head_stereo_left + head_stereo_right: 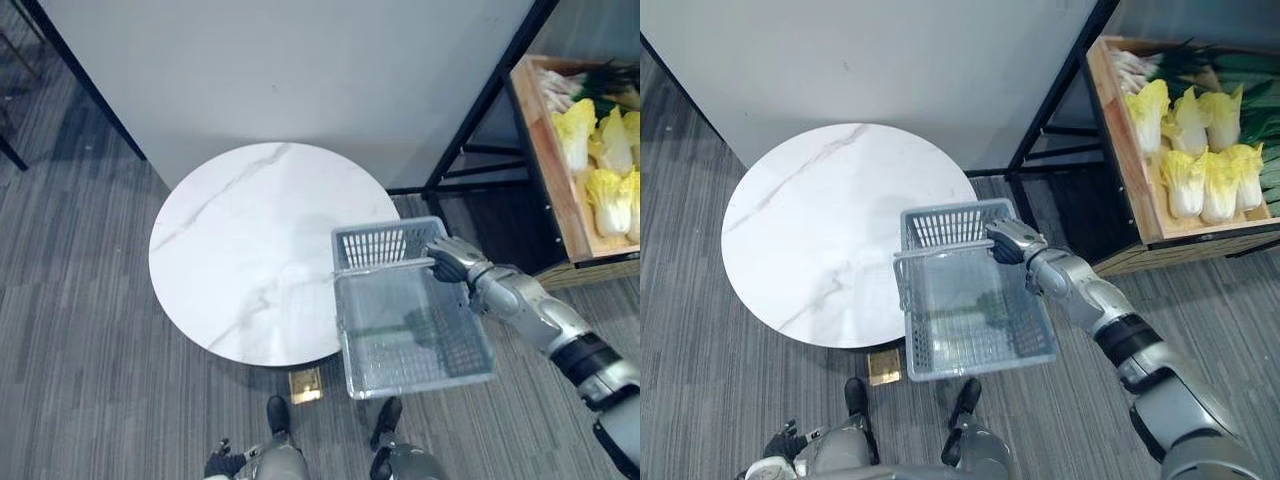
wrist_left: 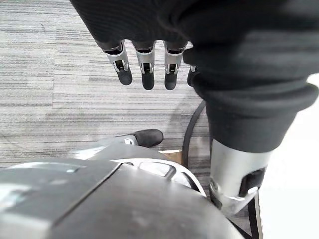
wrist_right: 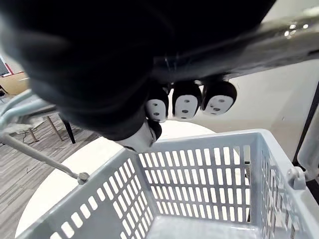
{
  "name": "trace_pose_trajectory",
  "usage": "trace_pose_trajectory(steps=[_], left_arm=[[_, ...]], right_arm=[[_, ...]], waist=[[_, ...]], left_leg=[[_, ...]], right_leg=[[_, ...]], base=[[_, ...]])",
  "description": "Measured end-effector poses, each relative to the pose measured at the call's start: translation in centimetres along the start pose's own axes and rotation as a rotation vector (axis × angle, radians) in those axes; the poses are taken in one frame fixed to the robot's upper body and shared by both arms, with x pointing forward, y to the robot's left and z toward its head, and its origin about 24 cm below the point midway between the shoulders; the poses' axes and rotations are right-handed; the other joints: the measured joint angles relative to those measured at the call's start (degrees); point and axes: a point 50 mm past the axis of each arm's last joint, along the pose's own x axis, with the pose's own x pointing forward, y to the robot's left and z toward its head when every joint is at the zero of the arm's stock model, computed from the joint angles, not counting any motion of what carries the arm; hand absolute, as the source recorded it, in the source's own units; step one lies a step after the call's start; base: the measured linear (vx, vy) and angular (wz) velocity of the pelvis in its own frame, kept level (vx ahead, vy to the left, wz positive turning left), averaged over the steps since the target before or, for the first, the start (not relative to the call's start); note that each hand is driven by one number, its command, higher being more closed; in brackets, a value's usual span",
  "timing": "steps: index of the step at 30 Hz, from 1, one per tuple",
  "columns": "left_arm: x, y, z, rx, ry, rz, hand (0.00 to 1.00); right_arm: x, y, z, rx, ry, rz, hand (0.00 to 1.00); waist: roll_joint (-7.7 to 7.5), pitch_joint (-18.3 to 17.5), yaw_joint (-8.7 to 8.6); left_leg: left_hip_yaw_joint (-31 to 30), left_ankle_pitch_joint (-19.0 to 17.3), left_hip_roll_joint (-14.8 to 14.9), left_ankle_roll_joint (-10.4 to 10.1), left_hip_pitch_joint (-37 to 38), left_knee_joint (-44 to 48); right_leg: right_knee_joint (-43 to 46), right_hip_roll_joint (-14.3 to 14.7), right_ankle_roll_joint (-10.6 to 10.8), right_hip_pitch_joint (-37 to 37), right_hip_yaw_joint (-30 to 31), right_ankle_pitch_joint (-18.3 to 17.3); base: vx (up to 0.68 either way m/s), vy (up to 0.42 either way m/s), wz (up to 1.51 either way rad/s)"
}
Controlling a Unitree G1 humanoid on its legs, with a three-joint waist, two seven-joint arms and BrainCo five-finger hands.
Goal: Pick vegetable in the basket
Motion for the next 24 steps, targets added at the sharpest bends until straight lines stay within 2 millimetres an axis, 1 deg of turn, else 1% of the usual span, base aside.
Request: trace_pose_trajectory(steps=[3,5,6,7,10,12,13,14,15,16,17,18,19,20,21,22,23,24], left_arm=[[-0.2,0.3,-0.8,-0.018,0.022,0.012,0.00],[-0.5,0.5,-1.8,-0.038,0.049,0.023,0.00],[-0.6,0.6,-2.1,-0.046,0.055,0.026,0.00],[-0.8,0.6,-2.6,-0.061,0.070,0.031,0.00],[-1.0,0.8,-3.1,-0.070,0.082,0.040,0.00],[-1.0,0.8,-3.0,-0.069,0.077,0.033,0.00],[-1.0,0.8,-3.0,-0.065,0.076,0.029,0.00],[-0.8,0.8,-2.6,-0.047,0.066,0.024,0.00],[-0.8,0.8,-2.4,-0.034,0.061,0.019,0.00],[-0.7,0.7,-2.3,-0.013,0.055,0.014,0.00],[-0.5,0.8,-1.6,0.037,0.036,0.006,0.00],[-0.3,0.6,-1.1,0.061,0.024,-0.005,0.00],[-0.4,0.4,-1.3,0.068,0.032,-0.015,0.00],[-0.3,0.3,-1.3,0.086,0.034,-0.022,0.00],[-0.3,0.4,-1.4,0.089,0.040,-0.021,0.00],[-0.3,0.4,-1.1,0.088,0.030,-0.021,0.00],[-0.2,0.4,-0.9,0.089,0.025,-0.019,0.00],[-0.2,0.2,-1.1,0.085,0.036,-0.026,0.00]], right_arm=[[-0.9,0.7,0.1,0.028,-0.015,0.023,1.00],[-1.3,1.5,0.5,0.049,-0.033,0.036,1.00],[-1.5,1.7,0.5,0.053,-0.035,0.041,1.00],[-1.9,2.5,0.5,0.070,-0.032,0.060,1.00],[-2.6,3.4,0.5,0.110,-0.025,0.071,1.00],[-3.9,4.0,0.2,0.148,0.002,0.074,1.00],[-4.7,4.2,0.0,0.168,0.019,0.060,1.00],[-5.5,4.0,-0.3,0.184,0.041,0.029,1.00],[-5.8,3.8,-0.4,0.187,0.050,0.017,1.00],[-5.9,3.7,-0.5,0.188,0.056,0.007,1.00],[-6.0,3.7,-0.6,0.190,0.064,0.001,1.00],[-5.9,3.5,-0.4,0.185,0.056,-0.004,1.00],[-5.8,3.4,-0.2,0.180,0.050,-0.008,1.00],[-5.7,3.5,-0.2,0.170,0.049,-0.004,1.00],[-5.6,3.7,-0.1,0.160,0.045,0.012,1.00],[-5.3,3.6,0.1,0.144,0.033,0.015,1.00],[-4.9,3.2,0.3,0.133,0.020,0.007,1.00],[-4.2,2.5,0.7,0.109,-0.006,-0.001,1.00]], waist=[[0.07,-0.6,-0.04],[0.04,-2.2,-0.05],[0.11,-2.3,-0.08],[0.21,-2.6,0.02],[0.08,-3.4,-0.21],[-0.19,-3.4,-0.16],[-0.14,-3.3,-0.19],[0.09,-3.2,-0.81],[0.44,-3.3,-1.15],[0.85,-3.4,-1.51],[1.30,-3.5,-2.16],[2.14,-3.4,-1.35],[2.67,-3.1,-0.51],[3.47,-2.6,-0.88],[3.10,-2.9,-1.55],[2.23,-3.2,-1.20],[1.78,-3.2,-1.07],[3.34,-3.5,-0.63]], left_leg=[[0.7,-0.4,0.2,-0.4,2.2,0.0],[1.7,-0.8,0.4,-0.7,3.1,0.0],[1.8,-0.9,0.5,-0.6,3.8,0.0],[2.6,-1.8,0.7,-0.9,5.4,0.0],[3.0,-2.6,1.0,-1.0,6.5,0.8],[2.9,-5.3,2.0,-1.2,6.5,5.6],[3.0,-7.3,2.5,-1.3,6.3,8.8],[3.3,-10.0,3.2,-0.9,4.4,13.0],[3.3,-11.1,3.9,-0.3,3.1,14.5],[3.7,-11.7,4.3,-0.1,2.3,15.4],[5.0,-12.0,4.3,0.3,1.1,15.3],[5.9,-11.3,4.9,3.0,1.0,13.9],[8.0,-10.4,6.1,4.4,0.7,13.4],[10.2,-10.0,6.4,5.0,0.8,13.1],[12.8,-9.9,5.9,5.4,1.9,12.9],[16.3,-11.4,6.0,6.4,2.4,15.3],[18.3,-12.6,6.1,6.2,2.5,17.2],[21.2,-13.5,7.3,6.0,2.7,17.1]], right_leg=[[-0.3,0.3,0.0,1.9,0.6,-0.1],[-0.3,0.5,0.1,2.1,1.8,-0.2],[-0.3,0.6,0.2,2.6,1.9,-0.3],[-0.2,0.8,0.2,3.8,2.6,-0.5],[2.2,0.5,0.5,4.0,3.1,-2.5],[6.4,-0.4,0.3,3.9,3.5,-3.9],[8.5,-0.8,0.6,3.8,4.1,-4.5],[10.6,-1.3,1.1,2.6,5.4,-4.2],[11.6,-1.2,2.0,1.6,6.4,-3.6],[12.5,-0.9,3.4,0.4,7.6,-2.6],[12.2,-0.1,4.6,-2.3,10.0,2.6],[5.9,2.2,3.7,-3.3,10.7,12.4],[4.6,2.6,1.4,-3.5,9.5,13.1],[11.7,1.3,-4.1,-4.2,3.8,6.5],[23.9,-2.2,-6.6,-3.8,-3.6,-3.5],[31.2,-5.8,-6.9,-2.9,-8.2,-8.3],[30.7,-6.2,-7.3,-3.5,-10.0,-7.5],[23.4,-2.6,-9.9,-2.7,-10.9,-4.9]], base=[[0.04,0.000,-0.13],[0.03,-0.005,-0.23],[0.05,-0.007,-0.19],[0.05,-0.008,-0.19],[0.03,0.001,-0.10],[0.04,0.014,-0.04],[0.01,0.048,-0.18],[-0.04,0.064,-0.23],[-0.09,0.070,-0.21],[-0.15,0.103,-0.37],[-0.16,0.180,-0.90],[-0.17,0.181,-1.24],[-0.18,0.156,-1.20],[-0.14,0.139,-0.94],[-0.13,0.176,-1.12],[-0.07,0.140,-1.22],[-0.13,0.099,-1.67],[-0.21,0.018,-1.81]])
